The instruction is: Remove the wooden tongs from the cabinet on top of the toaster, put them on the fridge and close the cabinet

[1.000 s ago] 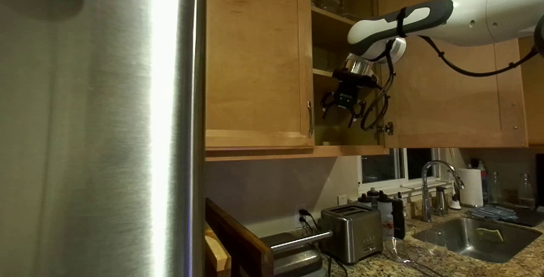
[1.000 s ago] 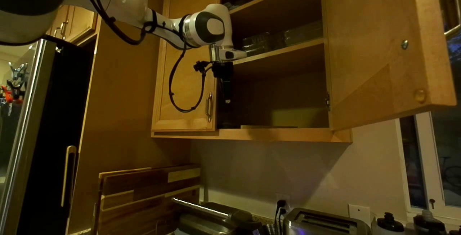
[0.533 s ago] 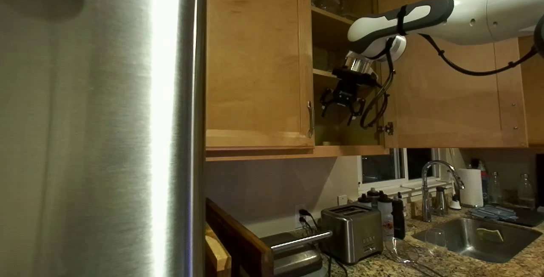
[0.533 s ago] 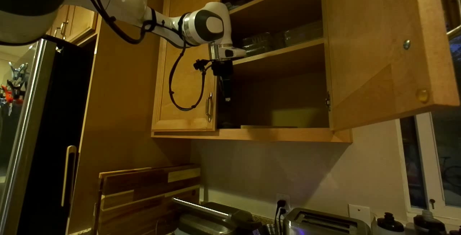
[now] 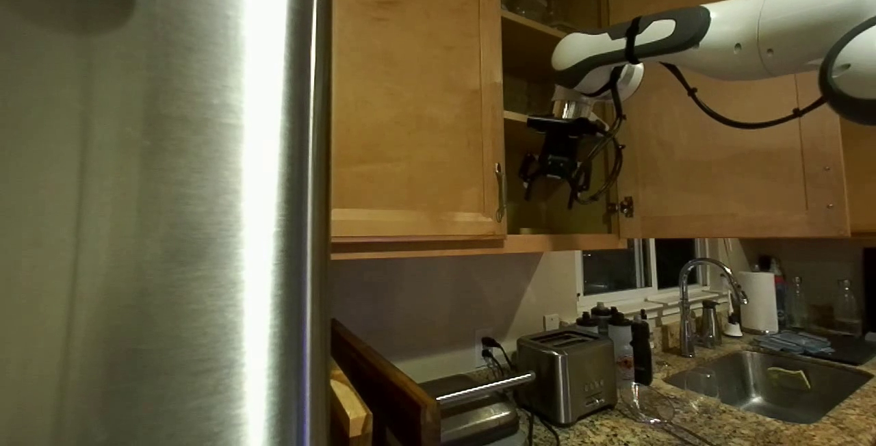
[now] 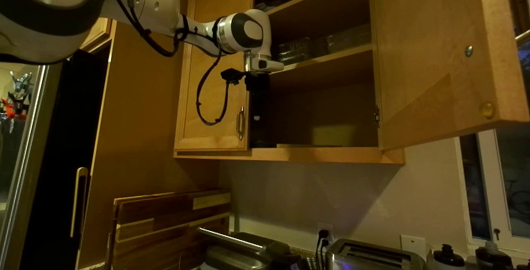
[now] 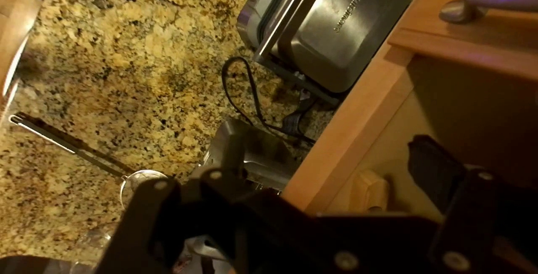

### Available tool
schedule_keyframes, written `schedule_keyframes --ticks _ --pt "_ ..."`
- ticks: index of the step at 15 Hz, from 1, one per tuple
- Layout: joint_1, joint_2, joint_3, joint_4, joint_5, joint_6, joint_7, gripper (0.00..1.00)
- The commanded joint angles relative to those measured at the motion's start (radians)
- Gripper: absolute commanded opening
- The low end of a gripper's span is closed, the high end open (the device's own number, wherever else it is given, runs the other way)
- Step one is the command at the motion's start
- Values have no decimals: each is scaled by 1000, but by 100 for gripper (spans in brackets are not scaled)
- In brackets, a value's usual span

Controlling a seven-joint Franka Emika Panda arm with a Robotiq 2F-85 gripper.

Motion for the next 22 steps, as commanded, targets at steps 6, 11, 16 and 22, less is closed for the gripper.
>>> schedule_keyframes --ticks 6,11,16,22 --pt "-19 174 -28 253 9 -116 128 100" --pt "-37 258 -41 341 22 -122 141 100" --pt "-62 310 -36 406 50 -150 137 100" --pt "-80 349 -31 454 88 -211 144 100"
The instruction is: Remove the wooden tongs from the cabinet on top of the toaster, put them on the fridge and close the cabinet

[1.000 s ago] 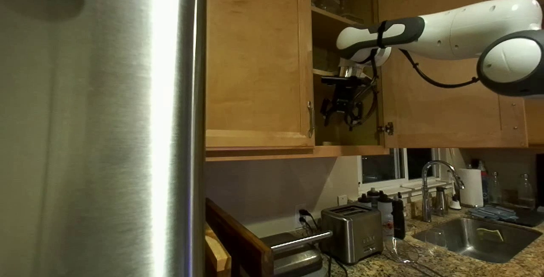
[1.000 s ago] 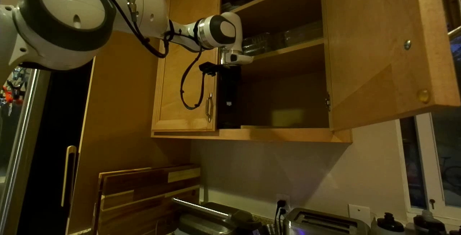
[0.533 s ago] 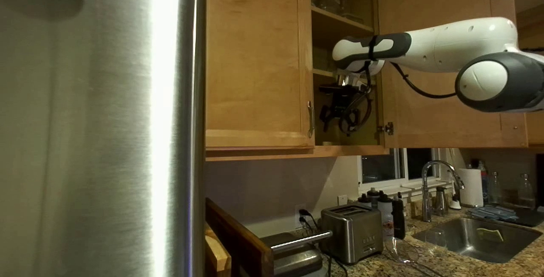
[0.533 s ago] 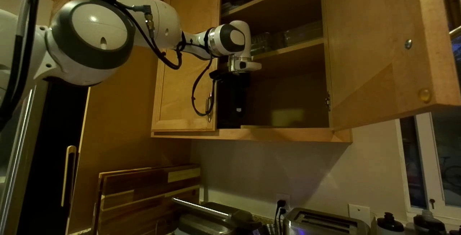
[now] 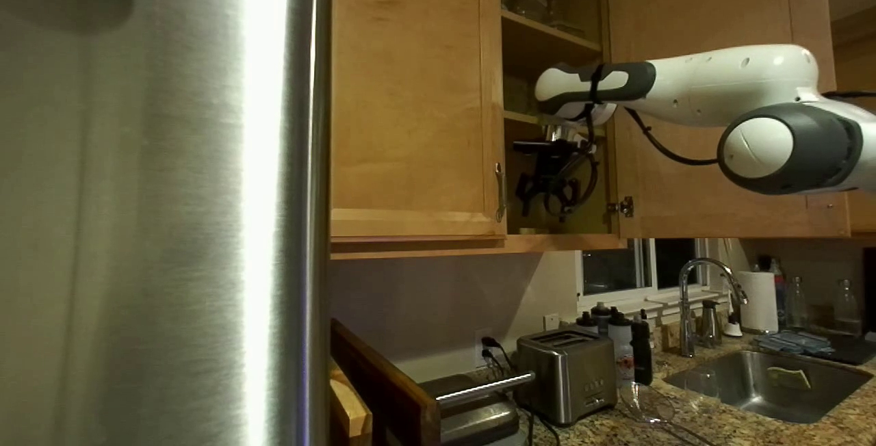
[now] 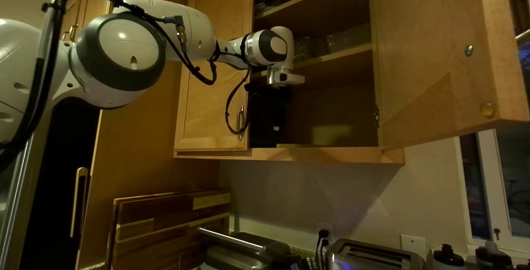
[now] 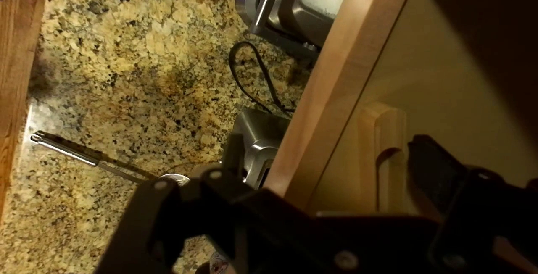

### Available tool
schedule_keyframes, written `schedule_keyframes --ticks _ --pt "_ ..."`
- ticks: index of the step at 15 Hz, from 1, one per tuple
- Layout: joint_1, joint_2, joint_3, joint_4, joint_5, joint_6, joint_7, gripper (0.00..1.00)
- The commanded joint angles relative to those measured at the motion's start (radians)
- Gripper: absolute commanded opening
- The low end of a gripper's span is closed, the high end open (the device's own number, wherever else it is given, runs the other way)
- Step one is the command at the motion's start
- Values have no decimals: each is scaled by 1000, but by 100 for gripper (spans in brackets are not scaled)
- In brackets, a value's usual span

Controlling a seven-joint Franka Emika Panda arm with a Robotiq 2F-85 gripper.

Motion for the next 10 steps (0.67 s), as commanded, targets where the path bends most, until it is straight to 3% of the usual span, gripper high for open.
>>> schedule_keyframes --ticks 1,3,5,10 --pt "-20 30 6 54 49 -64 31 100" --pt "-22 43 8 59 68 -76 33 100" --pt "-15 32 6 29 87 -10 57 100" --pt "-2 8 -4 -10 56 38 30 100"
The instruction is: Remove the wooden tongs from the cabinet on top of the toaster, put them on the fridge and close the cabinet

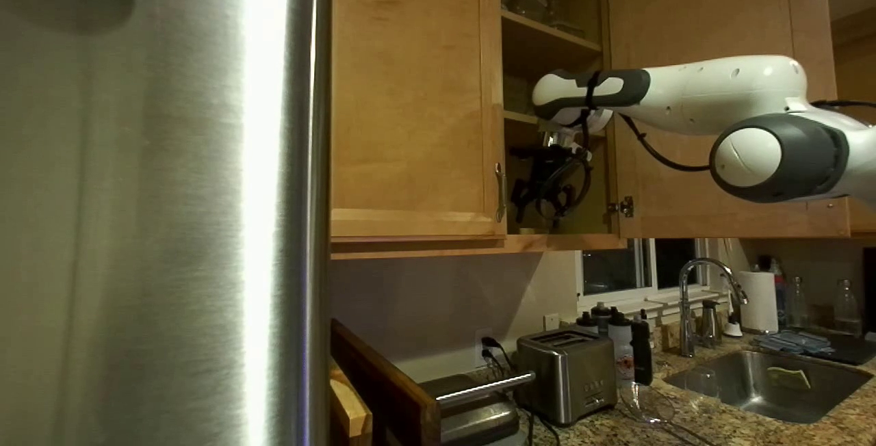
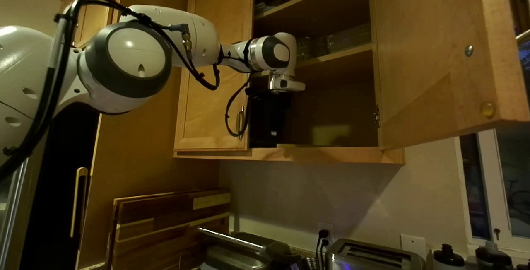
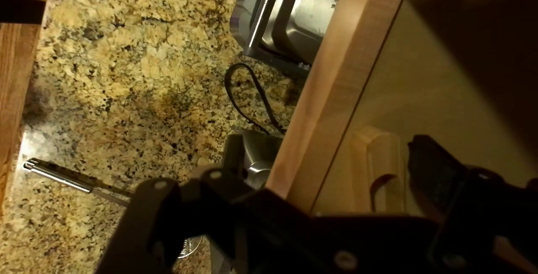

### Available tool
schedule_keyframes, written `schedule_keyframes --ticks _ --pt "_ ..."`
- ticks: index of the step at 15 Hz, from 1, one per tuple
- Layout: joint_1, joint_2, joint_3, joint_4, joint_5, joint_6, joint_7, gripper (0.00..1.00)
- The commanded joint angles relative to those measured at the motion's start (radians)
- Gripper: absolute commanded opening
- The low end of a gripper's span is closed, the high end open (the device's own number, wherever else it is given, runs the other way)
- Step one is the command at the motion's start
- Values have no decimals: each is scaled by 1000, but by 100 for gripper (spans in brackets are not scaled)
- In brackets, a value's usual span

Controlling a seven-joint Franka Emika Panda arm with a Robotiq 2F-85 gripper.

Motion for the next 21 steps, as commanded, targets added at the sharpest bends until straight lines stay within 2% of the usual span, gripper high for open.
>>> schedule_keyframes --ticks 1,4,7,14,15,16,17,20,21 --pt "5 -40 -6 -52 -6 81 0 100" --pt "10 -52 -10 -96 -15 196 7 100" --pt "9 -60 -10 -134 -9 257 11 100" --pt "1 -52 -7 -154 7 246 8 100" --pt "-1 -50 -6 -151 10 243 9 90" --pt "-1 -49 -5 -149 10 241 7 75" --pt "0 -49 -6 -148 9 241 6 70" --pt "-2 -47 -5 -145 10 238 5 68" --pt "-2 -47 -5 -145 11 238 6 74"
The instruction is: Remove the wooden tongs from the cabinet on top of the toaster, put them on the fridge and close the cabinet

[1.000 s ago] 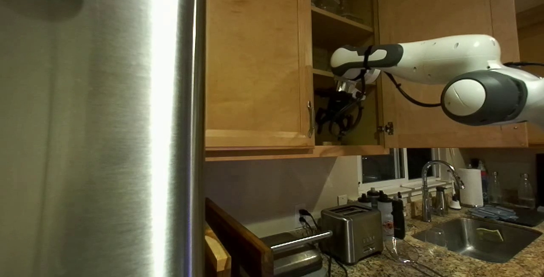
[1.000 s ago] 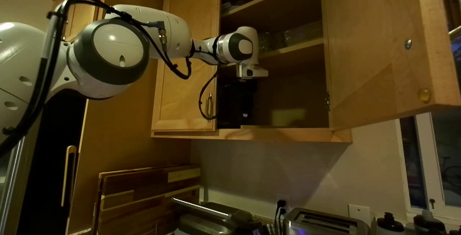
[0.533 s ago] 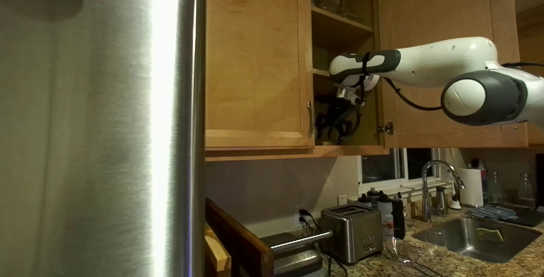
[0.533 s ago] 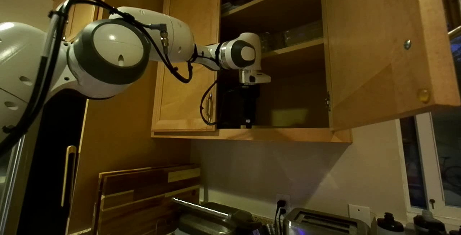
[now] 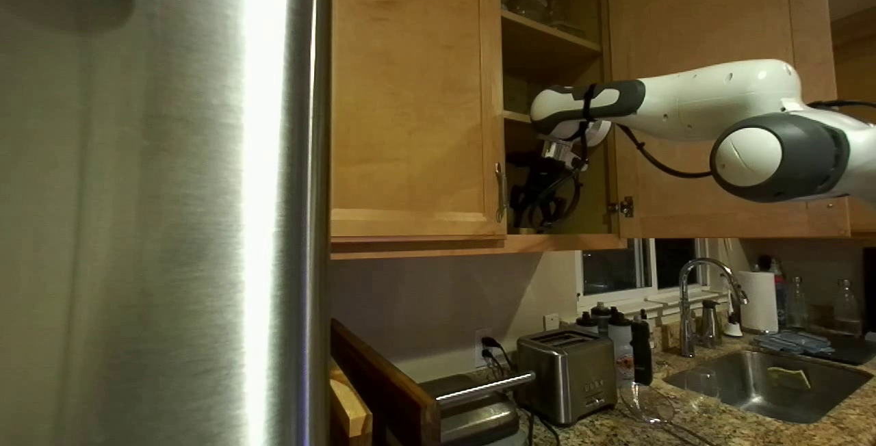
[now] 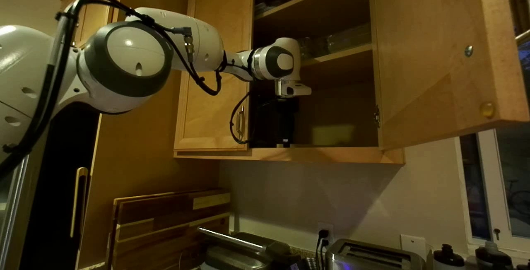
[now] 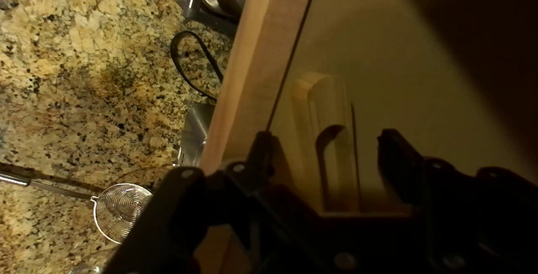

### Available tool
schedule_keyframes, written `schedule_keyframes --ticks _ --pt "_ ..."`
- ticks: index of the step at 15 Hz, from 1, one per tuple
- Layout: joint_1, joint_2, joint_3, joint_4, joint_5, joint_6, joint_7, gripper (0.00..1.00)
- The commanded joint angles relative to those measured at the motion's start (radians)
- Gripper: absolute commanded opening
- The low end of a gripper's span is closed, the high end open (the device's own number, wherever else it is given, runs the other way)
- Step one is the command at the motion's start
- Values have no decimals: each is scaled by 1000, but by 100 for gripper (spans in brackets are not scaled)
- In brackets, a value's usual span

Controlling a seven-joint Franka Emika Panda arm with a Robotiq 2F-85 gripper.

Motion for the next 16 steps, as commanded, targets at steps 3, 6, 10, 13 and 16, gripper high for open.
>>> schedule_keyframes --ticks 3,6,10,13,16 --pt "-6 -43 1 -64 21 7 6 83" --pt "-8 -42 2 -62 25 1 3 80" --pt "3 -2 -4 3 -15 -62 14 58" --pt "3 14 -3 32 -22 -114 6 39" --pt "2 22 -1 50 -22 -148 3 35"
